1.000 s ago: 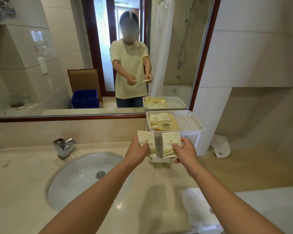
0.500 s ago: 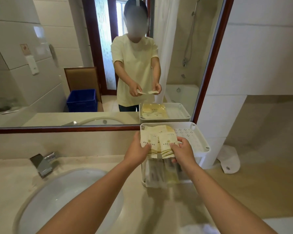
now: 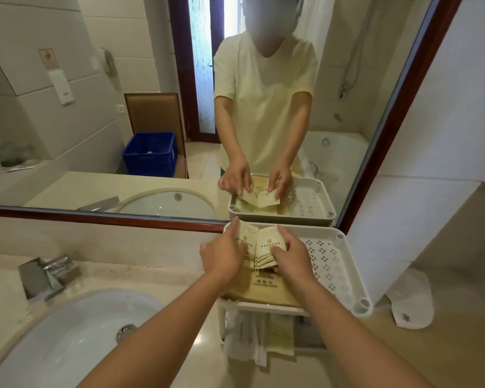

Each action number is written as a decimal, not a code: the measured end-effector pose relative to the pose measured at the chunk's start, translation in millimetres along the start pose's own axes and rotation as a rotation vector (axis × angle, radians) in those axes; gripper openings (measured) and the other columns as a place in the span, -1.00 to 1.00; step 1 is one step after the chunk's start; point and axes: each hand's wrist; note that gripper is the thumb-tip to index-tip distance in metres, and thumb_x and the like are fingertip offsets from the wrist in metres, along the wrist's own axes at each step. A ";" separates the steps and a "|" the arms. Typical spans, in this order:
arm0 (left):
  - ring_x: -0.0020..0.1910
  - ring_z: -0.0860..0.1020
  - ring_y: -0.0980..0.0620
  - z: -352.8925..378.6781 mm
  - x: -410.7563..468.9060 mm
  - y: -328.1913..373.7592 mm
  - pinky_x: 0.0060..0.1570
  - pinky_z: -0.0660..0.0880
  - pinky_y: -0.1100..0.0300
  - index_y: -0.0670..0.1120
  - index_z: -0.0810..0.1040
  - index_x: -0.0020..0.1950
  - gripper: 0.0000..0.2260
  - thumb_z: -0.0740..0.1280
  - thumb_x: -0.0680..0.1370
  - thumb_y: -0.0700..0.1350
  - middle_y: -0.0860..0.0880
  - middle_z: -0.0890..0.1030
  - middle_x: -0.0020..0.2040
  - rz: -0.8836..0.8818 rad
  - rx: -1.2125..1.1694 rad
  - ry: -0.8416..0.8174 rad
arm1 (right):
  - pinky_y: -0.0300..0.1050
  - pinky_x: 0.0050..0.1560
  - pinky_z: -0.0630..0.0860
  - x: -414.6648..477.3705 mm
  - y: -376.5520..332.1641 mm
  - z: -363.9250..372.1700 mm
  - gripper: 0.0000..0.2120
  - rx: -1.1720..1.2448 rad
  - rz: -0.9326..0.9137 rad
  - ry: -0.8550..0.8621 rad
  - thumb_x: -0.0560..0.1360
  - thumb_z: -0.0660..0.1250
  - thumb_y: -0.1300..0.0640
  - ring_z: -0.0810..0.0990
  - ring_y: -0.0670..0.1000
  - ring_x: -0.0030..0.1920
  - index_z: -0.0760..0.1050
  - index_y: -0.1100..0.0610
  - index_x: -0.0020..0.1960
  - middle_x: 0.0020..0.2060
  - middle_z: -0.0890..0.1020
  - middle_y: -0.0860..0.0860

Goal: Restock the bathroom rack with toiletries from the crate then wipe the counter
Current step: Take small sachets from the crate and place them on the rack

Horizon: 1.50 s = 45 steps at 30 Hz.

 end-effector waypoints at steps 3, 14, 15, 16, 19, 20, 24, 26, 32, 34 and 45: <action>0.09 0.50 0.01 10.0 3.4 0.9 0.09 0.26 0.10 0.14 0.24 0.49 -0.53 0.24 0.59 0.08 0.05 0.62 0.09 0.062 0.101 0.078 | 0.04 0.22 0.53 11.0 5.4 0.4 -0.50 -0.114 -0.019 -0.009 0.52 0.31 0.18 0.54 0.00 0.23 0.37 -0.05 0.44 0.31 0.52 -0.04; 0.40 0.20 -0.04 31.2 6.7 -5.4 0.37 0.18 0.03 0.14 0.34 0.43 -0.52 0.26 0.53 0.21 -0.02 0.28 0.42 0.108 0.283 0.083 | 0.00 0.05 0.56 13.1 17.0 1.2 -0.64 -0.444 -0.068 0.111 0.46 0.31 -0.14 0.57 0.04 0.01 0.48 -0.14 0.24 0.21 0.39 -0.10; 0.39 0.21 -0.04 30.3 6.8 -5.5 0.36 0.18 0.03 0.13 0.34 0.42 -0.53 0.25 0.53 0.21 -0.01 0.30 0.40 0.113 0.287 0.078 | 0.01 0.06 0.56 13.2 16.7 0.8 -0.65 -0.440 -0.068 0.107 0.46 0.31 -0.14 0.57 0.05 0.03 0.48 -0.14 0.23 0.21 0.39 -0.10; 0.37 0.23 -0.03 28.8 6.8 -5.8 0.34 0.18 0.04 0.13 0.34 0.42 -0.53 0.24 0.54 0.21 0.00 0.32 0.38 0.118 0.285 0.077 | 0.02 0.08 0.55 12.8 16.3 0.7 -0.66 -0.433 -0.067 0.101 0.46 0.31 -0.15 0.56 0.05 0.04 0.48 -0.15 0.22 0.21 0.39 -0.10; 0.34 0.27 -0.01 22.8 5.5 -7.0 0.33 0.18 0.04 0.12 0.27 0.47 -0.48 0.23 0.54 0.21 0.03 0.37 0.35 0.108 0.239 0.085 | 0.01 0.08 0.54 8.5 13.4 1.0 -0.68 -0.405 -0.069 0.097 0.47 0.31 -0.14 0.56 0.06 0.04 0.48 -0.16 0.21 0.22 0.40 -0.11; 0.35 0.27 -0.01 20.3 4.4 -7.8 0.34 0.18 0.04 0.11 0.25 0.49 -0.47 0.23 0.55 0.21 0.03 0.38 0.35 0.100 0.210 0.090 | -0.02 0.05 0.53 6.4 11.6 1.7 -0.70 -0.396 -0.073 0.107 0.47 0.31 -0.14 0.56 0.04 0.03 0.48 -0.16 0.20 0.23 0.40 -0.11; 0.35 0.30 0.02 7.9 -3.9 -16.0 0.34 0.18 0.04 0.11 0.27 0.47 -0.49 0.27 0.55 0.18 0.05 0.40 0.34 0.090 0.090 0.109 | -0.25 -0.31 0.37 -4.1 -0.6 8.5 -0.78 -0.320 -0.095 0.145 0.51 0.31 -0.04 0.48 -0.17 -0.20 0.48 -0.14 0.15 0.22 0.41 -0.11; 0.33 0.33 0.03 0.5 -10.4 -21.9 0.33 0.21 0.05 0.11 0.32 0.44 -0.52 0.29 0.55 0.15 0.05 0.43 0.33 0.101 0.055 0.129 | -0.28 -0.34 0.32 -12.1 -9.5 13.4 -0.79 -0.273 -0.120 0.147 0.51 0.32 0.02 0.48 -0.16 -0.18 0.49 -0.12 0.14 0.21 0.42 -0.11; 0.23 0.46 0.10 -32.5 -42.2 -44.2 0.22 0.43 0.10 0.10 0.48 0.31 -0.67 0.33 0.56 0.07 0.07 0.50 0.28 0.035 -0.216 0.150 | -0.12 -0.01 0.47 -53.0 -35.9 40.5 -0.74 -0.174 -0.254 0.064 0.49 0.33 0.10 0.52 -0.04 0.03 0.49 -0.09 0.17 0.23 0.40 -0.09; 0.13 0.50 0.14 -47.3 -59.2 -56.8 0.11 0.46 0.20 0.07 0.47 0.30 -0.69 0.33 0.56 0.03 0.08 0.49 0.26 -0.001 -0.335 0.164 | -0.12 0.00 0.49 -71.8 -43.8 55.4 -0.75 -0.135 -0.289 0.010 0.49 0.33 0.11 0.51 -0.07 0.03 0.48 -0.10 0.15 0.22 0.39 -0.11; -0.02 0.54 0.20 -143.5 -206.4 -175.6 -0.12 0.48 0.35 0.08 0.49 0.25 -0.74 0.32 0.57 -0.05 0.13 0.57 0.09 -0.239 -0.482 0.292 | -0.28 -0.07 0.47 -220.8 -57.4 153.6 -0.76 -0.143 -0.438 -0.308 0.52 0.33 0.10 0.52 -0.16 -0.05 0.47 -0.11 0.15 0.09 0.49 -0.15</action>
Point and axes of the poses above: each hand's wrist, its own x-axis towards the middle knuckle, its own z-axis out of the palm, y = z × x
